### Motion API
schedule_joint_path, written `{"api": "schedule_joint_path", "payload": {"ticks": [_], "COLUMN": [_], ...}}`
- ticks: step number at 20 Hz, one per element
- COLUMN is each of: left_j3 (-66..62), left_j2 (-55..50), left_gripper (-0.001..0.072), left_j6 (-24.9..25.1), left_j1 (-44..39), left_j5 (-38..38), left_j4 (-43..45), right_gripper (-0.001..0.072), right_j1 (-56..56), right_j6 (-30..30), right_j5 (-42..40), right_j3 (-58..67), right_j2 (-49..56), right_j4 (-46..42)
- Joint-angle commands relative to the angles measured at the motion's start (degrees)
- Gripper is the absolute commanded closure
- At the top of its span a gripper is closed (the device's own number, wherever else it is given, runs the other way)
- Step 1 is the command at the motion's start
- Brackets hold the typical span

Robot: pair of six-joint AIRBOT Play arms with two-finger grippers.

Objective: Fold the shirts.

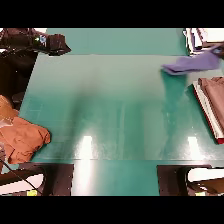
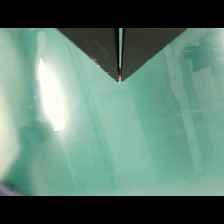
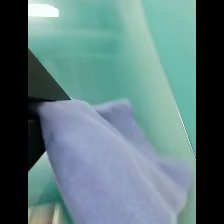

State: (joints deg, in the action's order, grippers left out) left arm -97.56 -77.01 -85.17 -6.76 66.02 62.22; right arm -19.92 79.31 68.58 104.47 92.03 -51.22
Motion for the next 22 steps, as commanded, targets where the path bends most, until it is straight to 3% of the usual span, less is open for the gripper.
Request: {"api": "schedule_joint_path", "payload": {"ticks": [1, 8, 12, 16, 22], "left_j3": [0.0, 0.0, 0.0, 0.0, 0.0], "left_j2": [0.0, 0.0, 0.0, 0.0, 0.0], "left_gripper": [0.0680, 0.0680, 0.0680, 0.0680, 0.0680], "left_j6": [-0.3, -0.3, -0.3, 0.2, 3.1], "left_j1": [0.0, 0.0, 0.0, 0.0, 0.0], "left_j5": [-0.4, -2.1, -2.1, -2.1, -1.9], "left_j4": [-0.2, -0.2, -0.1, -0.1, -0.1], "right_gripper": [0.0696, 0.0696, 0.0696, 0.0695, 0.0695], "right_j1": [-9.0, -11.4, -11.4, -12.6, -23.1], "right_j6": [0.6, 0.2, 0.6, 0.6, 0.6], "right_j5": [0.4, 3.6, 8.2, 8.5, 14.0], "right_j3": [0.1, 7.3, 14.0, 5.2, -11.1], "right_j2": [-1.3, -1.5, -2.9, -10.0, -20.3], "right_j4": [-1.7, -0.9, -5.9, -12.4, -20.5]}}
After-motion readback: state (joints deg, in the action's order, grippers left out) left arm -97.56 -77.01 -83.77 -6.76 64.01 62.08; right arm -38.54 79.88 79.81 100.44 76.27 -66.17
